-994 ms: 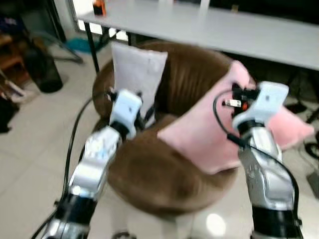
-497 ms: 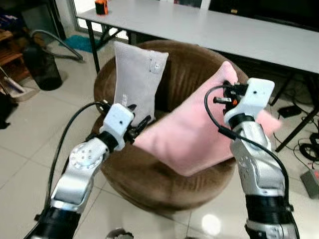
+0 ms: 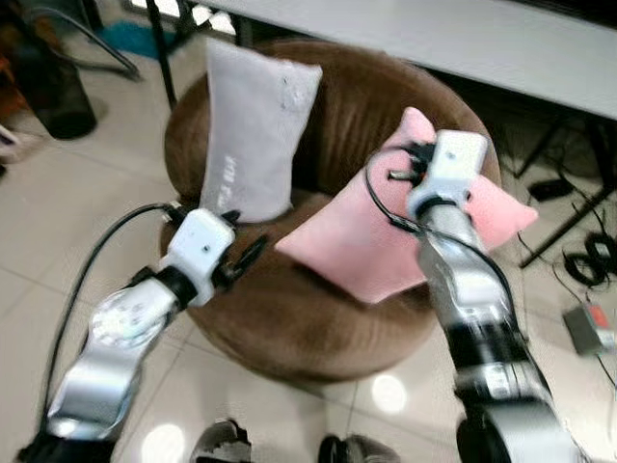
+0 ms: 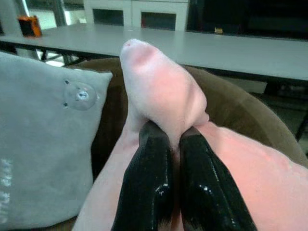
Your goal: Move the pillow to the sofa from floor
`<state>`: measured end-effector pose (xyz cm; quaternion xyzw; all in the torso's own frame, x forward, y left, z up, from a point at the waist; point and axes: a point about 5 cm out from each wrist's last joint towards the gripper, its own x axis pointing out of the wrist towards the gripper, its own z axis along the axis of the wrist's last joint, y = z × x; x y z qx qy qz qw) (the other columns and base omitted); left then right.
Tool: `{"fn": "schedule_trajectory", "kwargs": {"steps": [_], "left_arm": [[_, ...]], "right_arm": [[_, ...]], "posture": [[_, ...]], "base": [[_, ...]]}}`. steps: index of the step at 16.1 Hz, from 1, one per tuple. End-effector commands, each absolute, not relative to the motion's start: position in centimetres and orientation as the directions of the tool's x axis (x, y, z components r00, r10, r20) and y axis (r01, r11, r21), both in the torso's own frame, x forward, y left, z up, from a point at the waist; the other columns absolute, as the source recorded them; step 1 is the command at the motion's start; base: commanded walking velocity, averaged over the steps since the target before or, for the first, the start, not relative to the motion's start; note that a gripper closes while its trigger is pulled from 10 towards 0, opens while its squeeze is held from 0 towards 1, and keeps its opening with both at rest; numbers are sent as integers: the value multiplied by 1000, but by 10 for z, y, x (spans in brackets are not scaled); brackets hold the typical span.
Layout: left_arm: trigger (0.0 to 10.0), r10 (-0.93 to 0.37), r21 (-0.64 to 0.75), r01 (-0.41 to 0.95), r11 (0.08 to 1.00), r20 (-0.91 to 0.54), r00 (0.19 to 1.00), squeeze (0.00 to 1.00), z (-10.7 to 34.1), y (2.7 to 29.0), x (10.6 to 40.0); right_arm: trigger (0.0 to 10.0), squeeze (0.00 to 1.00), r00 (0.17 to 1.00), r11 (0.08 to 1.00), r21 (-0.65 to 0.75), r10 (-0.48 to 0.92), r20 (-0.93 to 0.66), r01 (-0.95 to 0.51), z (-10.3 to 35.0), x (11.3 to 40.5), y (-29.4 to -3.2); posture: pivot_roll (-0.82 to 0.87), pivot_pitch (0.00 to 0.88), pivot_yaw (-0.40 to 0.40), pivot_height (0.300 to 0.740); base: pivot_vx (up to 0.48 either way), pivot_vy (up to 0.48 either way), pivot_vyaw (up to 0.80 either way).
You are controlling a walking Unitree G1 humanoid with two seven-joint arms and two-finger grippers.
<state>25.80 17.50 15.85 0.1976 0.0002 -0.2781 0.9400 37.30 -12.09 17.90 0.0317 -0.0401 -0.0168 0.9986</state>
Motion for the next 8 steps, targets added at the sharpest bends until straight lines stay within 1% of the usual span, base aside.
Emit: {"fn": "schedule_trajectory", "kwargs": {"steps": [1,3,4,5,6,8], "left_arm": [[10000,-538,378,541,751,-124,834,0,163,179,252],[10000,-513,390,525,756,-144,846,0,165,188,248],[10000,-496,392,512,765,-150,855,0,167,192,245],[10000,-489,396,507,765,-154,859,0,168,194,243],[10000,-485,399,507,764,-162,859,0,169,195,238],[10000,-463,401,484,778,-156,873,0,172,197,232]], "right_arm": [[10000,0,994,995,73,-67,82,61,180,384,-124],[10000,0,999,995,95,-30,42,25,180,395,-112],[10000,0,999,997,77,18,32,-20,185,401,-101],[10000,329,999,997,72,36,29,-38,188,404,-96],[10000,1000,997,994,76,70,32,-72,195,407,-90],[10000,1000,992,991,57,115,54,-118,209,412,-82]], "posture": [[194,273,-138,740],[215,294,-143,740],[232,306,-152,740],[244,316,-161,740],[253,325,-174,740],[266,332,-200,740]], "base": [[0,0,0],[0,0,0],[0,0,0],[0,0,0],[0,0,0],[0,0,0]]}}
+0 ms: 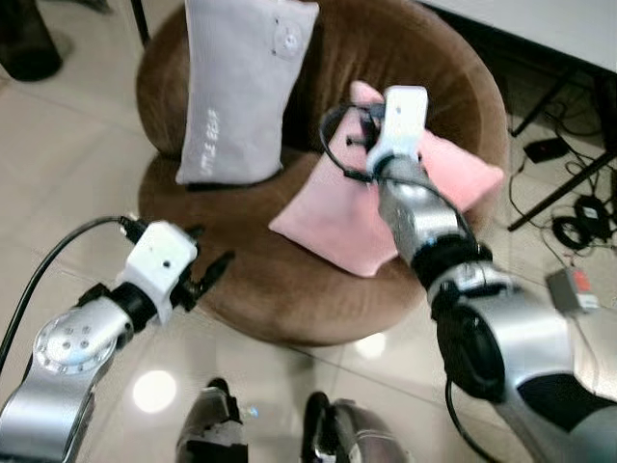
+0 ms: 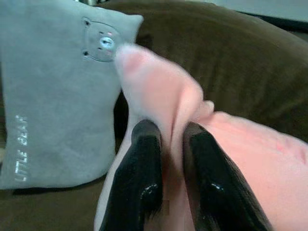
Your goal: Move the pillow to the sofa from floor
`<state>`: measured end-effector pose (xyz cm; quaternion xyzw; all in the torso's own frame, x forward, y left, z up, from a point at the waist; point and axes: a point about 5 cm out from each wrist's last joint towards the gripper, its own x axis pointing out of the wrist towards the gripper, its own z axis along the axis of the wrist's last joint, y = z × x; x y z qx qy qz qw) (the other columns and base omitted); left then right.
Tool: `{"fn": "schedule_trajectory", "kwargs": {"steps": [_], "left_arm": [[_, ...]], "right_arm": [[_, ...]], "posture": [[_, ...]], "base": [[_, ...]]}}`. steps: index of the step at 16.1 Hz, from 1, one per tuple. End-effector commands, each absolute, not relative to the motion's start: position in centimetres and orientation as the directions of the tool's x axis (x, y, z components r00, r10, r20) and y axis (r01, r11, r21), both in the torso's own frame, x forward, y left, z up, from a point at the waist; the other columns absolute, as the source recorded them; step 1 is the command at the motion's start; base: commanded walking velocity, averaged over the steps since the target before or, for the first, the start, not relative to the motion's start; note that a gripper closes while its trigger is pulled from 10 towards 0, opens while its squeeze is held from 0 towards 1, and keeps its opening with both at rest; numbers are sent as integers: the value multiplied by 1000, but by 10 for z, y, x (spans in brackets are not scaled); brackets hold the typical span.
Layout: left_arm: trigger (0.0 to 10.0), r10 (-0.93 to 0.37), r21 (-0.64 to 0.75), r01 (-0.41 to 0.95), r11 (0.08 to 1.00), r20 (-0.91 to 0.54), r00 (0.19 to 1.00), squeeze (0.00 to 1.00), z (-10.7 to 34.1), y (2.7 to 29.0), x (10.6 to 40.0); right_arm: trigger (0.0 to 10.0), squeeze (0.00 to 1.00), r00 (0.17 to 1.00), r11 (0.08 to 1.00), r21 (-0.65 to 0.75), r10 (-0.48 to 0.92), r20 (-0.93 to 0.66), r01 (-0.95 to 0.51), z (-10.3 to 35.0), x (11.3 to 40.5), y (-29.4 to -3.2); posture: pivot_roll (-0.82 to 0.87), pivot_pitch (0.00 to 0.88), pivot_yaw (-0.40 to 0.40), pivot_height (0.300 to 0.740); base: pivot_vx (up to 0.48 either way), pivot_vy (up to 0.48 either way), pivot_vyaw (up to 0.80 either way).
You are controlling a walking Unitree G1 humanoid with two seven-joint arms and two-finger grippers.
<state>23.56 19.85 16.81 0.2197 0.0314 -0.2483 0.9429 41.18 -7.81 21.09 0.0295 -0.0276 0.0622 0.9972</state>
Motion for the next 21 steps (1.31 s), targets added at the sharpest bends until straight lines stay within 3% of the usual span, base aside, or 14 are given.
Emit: {"fn": "schedule_trajectory", "kwargs": {"steps": [1,4,5,7,10,11,14,16,21], "left_arm": [[10000,-451,403,472,784,-152,880,0,173,198,231],[10000,-417,396,432,810,-130,900,0,174,200,232],[10000,-410,392,426,815,-128,903,0,172,197,235],[10000,-254,343,292,893,-152,955,0,158,194,250],[10000,-214,263,234,936,-103,971,0,148,173,273],[10000,-206,246,224,943,-95,974,0,148,162,284],[10000,-267,216,281,935,-92,959,0,147,142,294],[10000,-259,198,279,940,-120,958,0,133,142,296],[10000,-411,125,426,896,-128,903,0,100,144,273]], "right_arm": [[10000,1000,990,990,57,125,71,-129,214,413,-81],[10000,1000,982,986,42,154,109,-159,228,415,-74],[10000,0,980,984,54,161,120,-168,231,416,-73],[10000,0,978,982,79,163,133,-174,230,415,-76],[10000,0,980,983,95,145,138,-159,198,403,-97],[10000,0,986,989,79,119,117,-129,177,387,-115],[10000,0,996,995,87,48,70,-54,145,344,-148],[10000,0,999,999,0,-49,-18,49,108,293,-173],[10000,0,981,985,-38,-171,-91,168,92,232,-178]], "posture": [[266,332,-200,740],[275,316,-226,740],[272,305,-225,740],[259,269,-220,740],[151,178,-197,740],[106,132,-183,740],[67,79,-147,740],[36,36,-82,740],[18,21,-65,740]], "base": [[0,0,0],[0,0,0],[0,0,0],[0,0,0],[0,0,0],[0,0,0],[0,0,0],[0,0,-800],[0,0,-160]]}}
